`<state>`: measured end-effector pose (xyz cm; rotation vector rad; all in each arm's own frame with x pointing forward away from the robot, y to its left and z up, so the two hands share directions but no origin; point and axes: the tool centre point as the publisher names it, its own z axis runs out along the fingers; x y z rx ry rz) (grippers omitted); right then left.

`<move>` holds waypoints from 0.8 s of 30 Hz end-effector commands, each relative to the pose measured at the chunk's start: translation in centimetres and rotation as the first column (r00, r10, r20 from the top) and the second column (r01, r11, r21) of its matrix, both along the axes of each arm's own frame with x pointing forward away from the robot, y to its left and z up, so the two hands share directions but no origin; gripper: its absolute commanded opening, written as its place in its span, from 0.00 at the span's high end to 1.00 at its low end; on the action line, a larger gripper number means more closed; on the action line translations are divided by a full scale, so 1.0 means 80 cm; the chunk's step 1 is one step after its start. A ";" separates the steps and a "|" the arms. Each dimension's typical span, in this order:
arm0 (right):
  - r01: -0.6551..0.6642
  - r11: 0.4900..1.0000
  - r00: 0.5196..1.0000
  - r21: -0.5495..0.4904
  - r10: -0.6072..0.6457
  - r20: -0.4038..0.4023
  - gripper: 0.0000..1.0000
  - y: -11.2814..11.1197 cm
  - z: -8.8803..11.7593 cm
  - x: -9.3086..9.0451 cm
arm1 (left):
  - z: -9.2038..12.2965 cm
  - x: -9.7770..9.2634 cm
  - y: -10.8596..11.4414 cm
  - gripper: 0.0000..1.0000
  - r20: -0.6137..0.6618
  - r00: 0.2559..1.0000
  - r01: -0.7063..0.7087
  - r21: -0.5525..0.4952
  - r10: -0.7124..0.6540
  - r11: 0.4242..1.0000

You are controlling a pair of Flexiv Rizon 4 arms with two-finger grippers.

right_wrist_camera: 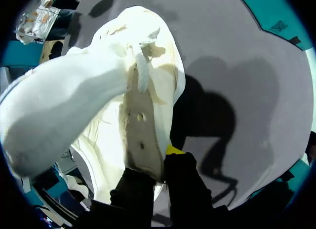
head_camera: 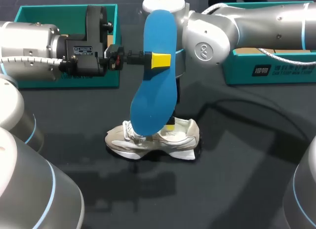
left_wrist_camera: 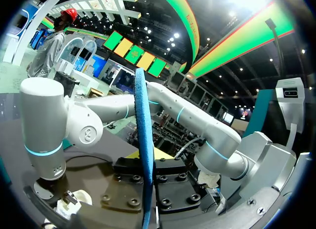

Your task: Take the shoe out of the shoebox, open the shoe tongue, remove and reinsert the insole, then place the shoe into the shoebox

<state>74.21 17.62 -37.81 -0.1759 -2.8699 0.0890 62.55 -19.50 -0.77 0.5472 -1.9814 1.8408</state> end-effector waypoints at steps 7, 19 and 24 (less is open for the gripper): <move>0.288 0.953 0.956 0.094 -0.292 0.034 1.00 -0.018 0.038 -0.028 | 0.000 0.001 -0.001 1.00 0.000 1.000 0.001 0.001 -0.001 1.000; 0.388 0.912 0.919 0.131 -0.393 0.018 1.00 -0.021 0.046 -0.034 | 0.000 0.001 -0.001 1.00 0.000 1.000 0.001 0.001 -0.001 1.000; 0.521 0.835 0.847 0.176 -0.531 0.011 1.00 -0.020 0.047 -0.040 | 0.000 0.001 -0.001 1.00 0.000 1.000 0.001 0.001 -0.001 1.000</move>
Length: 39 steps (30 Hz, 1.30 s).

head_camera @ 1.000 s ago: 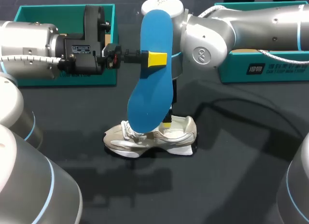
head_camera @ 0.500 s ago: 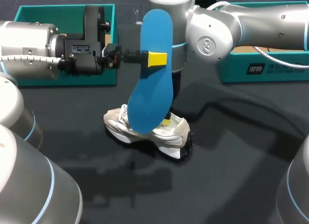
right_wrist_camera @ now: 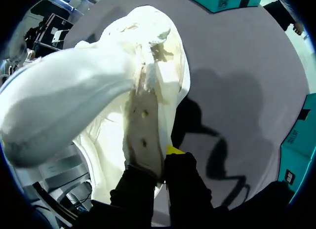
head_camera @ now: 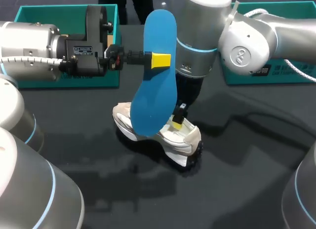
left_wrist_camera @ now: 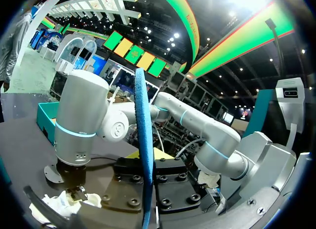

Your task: Take the shoe out of the shoebox, open the shoe tongue, remove and reinsert the insole, then place the shoe into the shoebox

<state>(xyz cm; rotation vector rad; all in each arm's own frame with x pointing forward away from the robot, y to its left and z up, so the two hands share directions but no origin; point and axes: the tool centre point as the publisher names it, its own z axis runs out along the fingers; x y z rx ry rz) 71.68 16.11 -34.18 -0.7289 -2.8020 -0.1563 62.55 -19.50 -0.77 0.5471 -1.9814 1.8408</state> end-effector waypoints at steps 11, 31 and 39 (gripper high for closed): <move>0.414 0.910 0.910 0.027 -0.414 -0.001 1.00 0.003 0.004 -0.022 | 0.000 0.001 -0.001 1.00 0.000 1.000 0.001 0.001 -0.001 1.000; 0.648 0.761 0.761 0.034 -0.648 -0.009 1.00 0.016 -0.016 -0.033 | 0.000 0.001 -0.001 1.00 0.000 1.000 0.001 0.001 -0.001 1.000; 0.708 0.706 0.706 0.038 -0.708 0.010 1.00 0.012 -0.024 -0.036 | 0.000 0.001 -0.001 1.00 0.000 1.000 0.001 0.001 -0.001 1.000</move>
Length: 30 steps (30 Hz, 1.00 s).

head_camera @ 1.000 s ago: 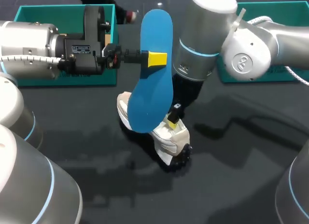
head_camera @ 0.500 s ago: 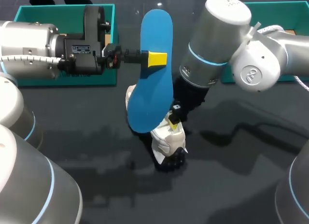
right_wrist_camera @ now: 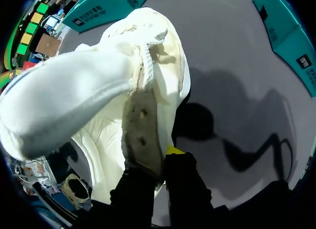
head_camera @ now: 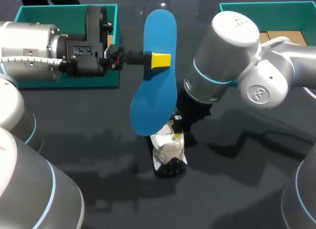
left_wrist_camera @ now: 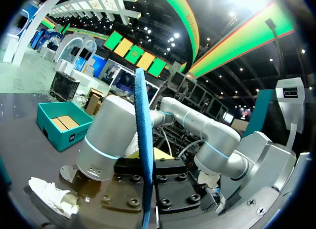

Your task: Take the shoe out of the shoebox, open the shoe tongue, remove and reinsert the insole, then place the shoe into the shoebox

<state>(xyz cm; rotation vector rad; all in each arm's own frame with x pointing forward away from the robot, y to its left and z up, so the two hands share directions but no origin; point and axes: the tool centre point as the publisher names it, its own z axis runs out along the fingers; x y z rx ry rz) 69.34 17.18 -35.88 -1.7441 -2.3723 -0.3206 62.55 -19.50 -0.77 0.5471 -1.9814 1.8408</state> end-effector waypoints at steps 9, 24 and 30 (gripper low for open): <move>0.098 0.995 0.995 0.009 -0.098 0.021 1.00 -0.006 -0.009 -0.010 | 0.000 0.001 -0.001 1.00 0.000 1.000 0.001 0.001 -0.001 1.000; 0.094 0.995 0.995 0.026 -0.093 -0.047 1.00 -0.008 -0.033 0.001 | 0.000 0.001 -0.001 1.00 0.000 1.000 0.001 0.001 -0.001 1.000; 0.102 0.994 0.992 0.030 -0.099 -0.080 1.00 -0.008 -0.042 0.004 | 0.000 0.001 -0.001 1.00 0.000 1.000 0.001 0.001 -0.001 1.000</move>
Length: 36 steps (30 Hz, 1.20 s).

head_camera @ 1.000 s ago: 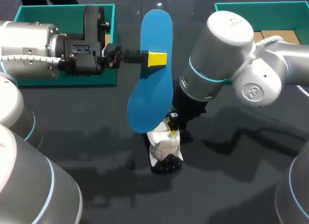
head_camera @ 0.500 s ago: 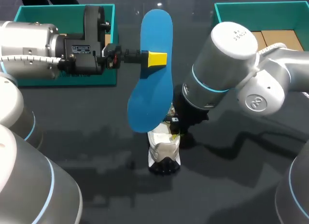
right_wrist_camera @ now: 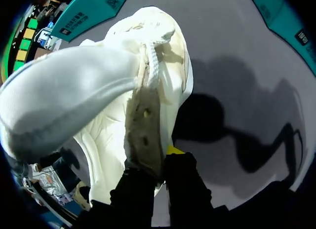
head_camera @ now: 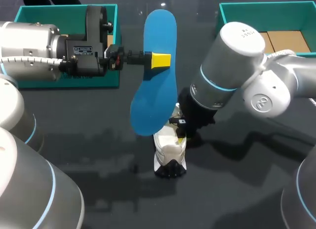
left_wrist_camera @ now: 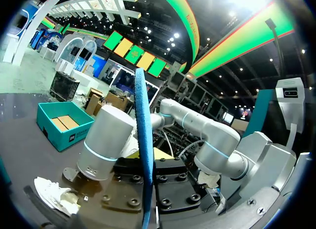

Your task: Take the shoe out of the shoebox, open the shoe tongue, remove and reinsert the insole, then place the shoe into the shoebox

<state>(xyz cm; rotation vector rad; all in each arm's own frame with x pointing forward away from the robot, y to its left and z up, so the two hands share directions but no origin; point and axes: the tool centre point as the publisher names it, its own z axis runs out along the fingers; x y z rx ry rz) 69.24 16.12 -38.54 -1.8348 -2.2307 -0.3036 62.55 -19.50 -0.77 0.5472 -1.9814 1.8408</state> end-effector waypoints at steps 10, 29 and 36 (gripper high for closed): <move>0.044 0.999 0.999 0.021 -0.043 -0.025 0.00 0.003 -0.007 0.004 | 0.000 0.001 -0.001 1.00 0.000 1.000 0.001 0.001 -0.001 1.000; 0.096 0.988 0.995 0.125 -0.097 0.003 0.00 -0.032 0.080 -0.016 | 0.000 0.001 -0.001 1.00 0.000 1.000 0.001 0.001 -0.001 1.000; 0.130 0.951 0.991 0.281 -0.126 -0.033 0.00 -0.047 0.097 -0.020 | 0.000 0.001 -0.001 1.00 0.000 1.000 0.001 0.001 -0.001 1.000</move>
